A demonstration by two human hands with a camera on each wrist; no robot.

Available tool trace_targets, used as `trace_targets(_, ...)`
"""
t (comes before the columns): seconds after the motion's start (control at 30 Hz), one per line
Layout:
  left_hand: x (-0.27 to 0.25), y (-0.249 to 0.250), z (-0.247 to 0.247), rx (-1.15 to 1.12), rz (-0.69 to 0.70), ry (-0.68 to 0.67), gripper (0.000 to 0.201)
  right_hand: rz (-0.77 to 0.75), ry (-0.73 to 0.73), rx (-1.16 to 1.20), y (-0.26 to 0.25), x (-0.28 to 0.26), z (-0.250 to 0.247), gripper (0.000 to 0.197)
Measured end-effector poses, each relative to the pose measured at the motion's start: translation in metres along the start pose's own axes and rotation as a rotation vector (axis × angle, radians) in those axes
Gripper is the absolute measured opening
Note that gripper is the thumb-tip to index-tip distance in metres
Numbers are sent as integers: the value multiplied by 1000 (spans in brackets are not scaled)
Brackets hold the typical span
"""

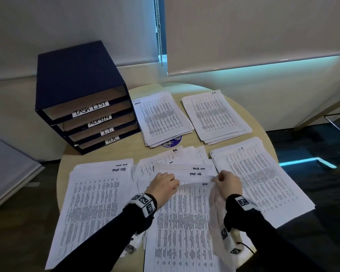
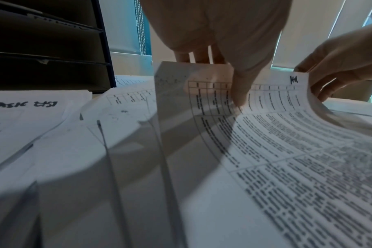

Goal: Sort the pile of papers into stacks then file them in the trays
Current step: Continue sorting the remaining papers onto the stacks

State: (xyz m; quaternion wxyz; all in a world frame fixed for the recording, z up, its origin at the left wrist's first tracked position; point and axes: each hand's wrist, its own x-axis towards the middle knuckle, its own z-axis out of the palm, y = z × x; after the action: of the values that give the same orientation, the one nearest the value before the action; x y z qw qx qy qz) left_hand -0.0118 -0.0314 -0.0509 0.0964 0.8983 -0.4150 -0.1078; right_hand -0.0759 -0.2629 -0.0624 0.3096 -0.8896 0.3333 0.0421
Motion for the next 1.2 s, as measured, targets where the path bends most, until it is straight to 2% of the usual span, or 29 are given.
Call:
trace_targets(0.2,4,0,-2,5,18,21,21,-261,-65,-119,3,-6,-5,26)
trace_targets(0.33,2,-2,-9,23,11,45,22,-321,-34,-51,0,-14,-3,21)
trace_targets(0.43,1,-2,-13,44,12,28,21,-296,23,36,-2,-20,-6,31)
trace_targets(0.53,-1,-1,-13,37,22,33,15,-276,59,139,0,-26,-6,10)
trace_targets(0.57,-1,-2,-11,30,30,47,12,-272,55,177,2,-27,-5,13)
trace_targets(0.7,-4,2,-5,-68,26,43,10,-231,-127,474,7,-34,-3,21)
trace_targets(0.83,-7,7,-4,-136,14,69,13,-123,-328,662,9,-34,-8,8)
trace_targets(0.9,-9,9,-7,-157,-18,46,7,-54,-372,689,8,-29,-13,21)
trace_targets(0.93,-10,10,-8,-177,-34,37,5,-20,-368,687,7,-25,-13,26)
trace_targets(1.0,-12,13,-9,-210,-60,20,11,0,-317,585,6,-15,-12,21)
trace_targets(1.1,-14,13,-7,-226,-107,-25,28,-27,-287,340,1,0,-4,25)
trace_targets(1.17,-14,10,-3,-221,-101,-52,49,-36,-246,234,-4,5,-1,17)
trace_targets(1.2,-14,8,-2,-210,-89,-66,51,-52,-207,171,-6,6,-1,12)
